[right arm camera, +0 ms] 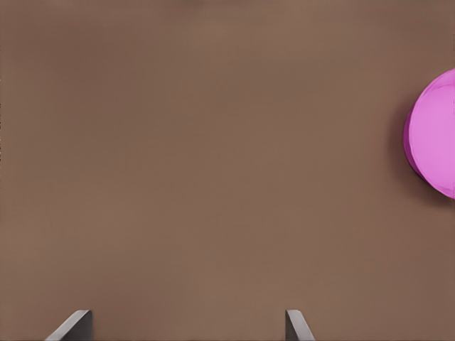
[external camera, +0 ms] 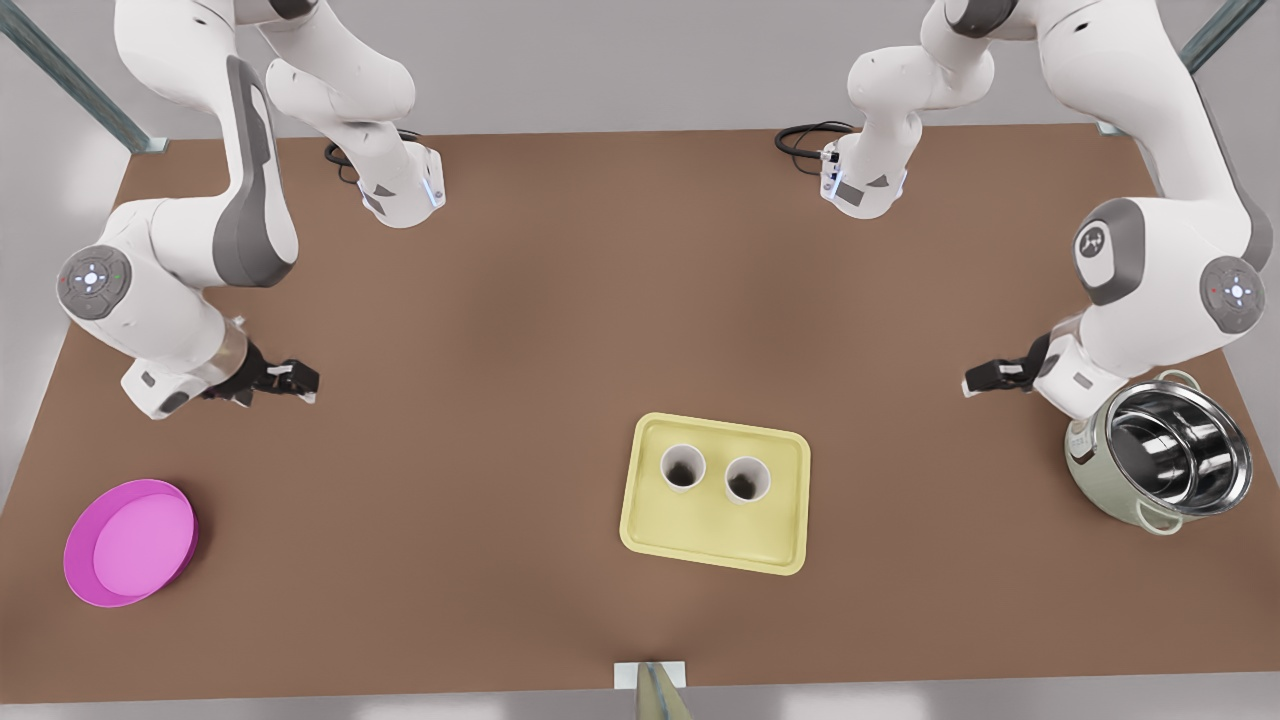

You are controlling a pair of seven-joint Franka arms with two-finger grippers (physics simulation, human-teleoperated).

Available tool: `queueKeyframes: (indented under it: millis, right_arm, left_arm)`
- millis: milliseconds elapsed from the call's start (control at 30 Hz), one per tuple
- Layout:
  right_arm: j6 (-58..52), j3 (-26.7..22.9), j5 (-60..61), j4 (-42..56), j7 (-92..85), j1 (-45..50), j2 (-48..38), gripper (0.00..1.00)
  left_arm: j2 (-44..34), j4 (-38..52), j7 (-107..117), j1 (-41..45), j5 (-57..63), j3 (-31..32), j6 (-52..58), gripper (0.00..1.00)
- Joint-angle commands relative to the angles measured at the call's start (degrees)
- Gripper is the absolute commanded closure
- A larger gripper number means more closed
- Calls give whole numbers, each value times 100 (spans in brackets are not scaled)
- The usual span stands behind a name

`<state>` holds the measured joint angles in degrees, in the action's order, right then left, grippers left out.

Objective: Use the left arm to pick up the white IKEA cup from the tray and place it on the middle-left position; use the right arm to pick up the white IKEA cup from the tray and place it on the middle-right position

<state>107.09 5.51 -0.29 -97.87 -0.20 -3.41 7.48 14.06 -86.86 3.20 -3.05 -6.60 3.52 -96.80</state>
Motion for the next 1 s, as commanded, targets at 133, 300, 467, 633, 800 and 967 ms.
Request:
queueKeyframes:
  millis: [133,300,467,633,800,967]
  right_arm:
    - [831,11,3,558,29,622,517,0]
    - [848,38,74,770,143,1729,1027,0]
    - [796,170,12,2105,934,2793,2284,0]
    - [875,170,3,3599,1672,3092,3435,0]
    - [1384,82,3,3907,2051,3382,3989,0]
    - [2140,55,3,4197,2490,3637,4534,0]
  left_arm:
    - [316,205,409,920,150,52,-1131,0]
    - [1467,380,2914,2177,889,52,-2115,0]
    - [2575,987,3169,2309,906,8,-2941,0]
    - [3023,1215,3161,2300,1108,-44,-3389,0]
    - [3032,802,3143,2327,1416,-35,-3548,0]
    - [2936,626,3161,2379,1416,-35,-3539,0]
